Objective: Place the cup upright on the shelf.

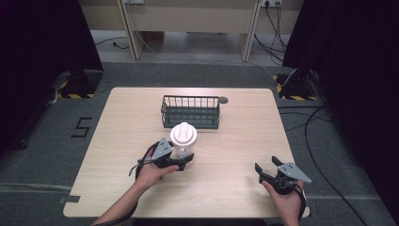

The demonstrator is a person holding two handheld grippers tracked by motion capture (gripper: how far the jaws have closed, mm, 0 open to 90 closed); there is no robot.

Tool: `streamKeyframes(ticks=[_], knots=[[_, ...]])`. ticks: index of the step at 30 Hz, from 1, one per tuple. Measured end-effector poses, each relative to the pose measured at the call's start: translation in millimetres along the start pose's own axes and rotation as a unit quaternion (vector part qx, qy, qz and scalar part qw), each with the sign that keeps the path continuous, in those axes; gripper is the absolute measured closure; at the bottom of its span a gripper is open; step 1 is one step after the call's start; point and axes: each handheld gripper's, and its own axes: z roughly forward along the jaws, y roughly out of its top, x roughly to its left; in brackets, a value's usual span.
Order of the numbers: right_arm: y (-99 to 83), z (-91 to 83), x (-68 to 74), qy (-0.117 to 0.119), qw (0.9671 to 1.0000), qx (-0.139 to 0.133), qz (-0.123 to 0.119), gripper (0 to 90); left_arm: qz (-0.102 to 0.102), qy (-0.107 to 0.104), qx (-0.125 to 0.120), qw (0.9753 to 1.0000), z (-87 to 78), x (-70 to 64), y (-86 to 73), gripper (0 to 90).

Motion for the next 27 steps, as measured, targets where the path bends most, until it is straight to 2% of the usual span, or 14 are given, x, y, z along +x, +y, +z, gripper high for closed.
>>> streamKeyframes(ticks=[13, 27], knots=[[0.1, 0.1, -0.3, 0.001, 1.0000, 0.000, 0.001, 24.5, 0.000, 0.000, -0.002, 1.0000, -0.2, -0.8, 1.6, 17.6], [0.1, 0.1, 0.1, 0.001, 1.0000, 0.000, 0.001, 24.5, 0.006, 0.003, -0.011, 0.9999, -4.9, 0.2, 17.7, 17.6]])
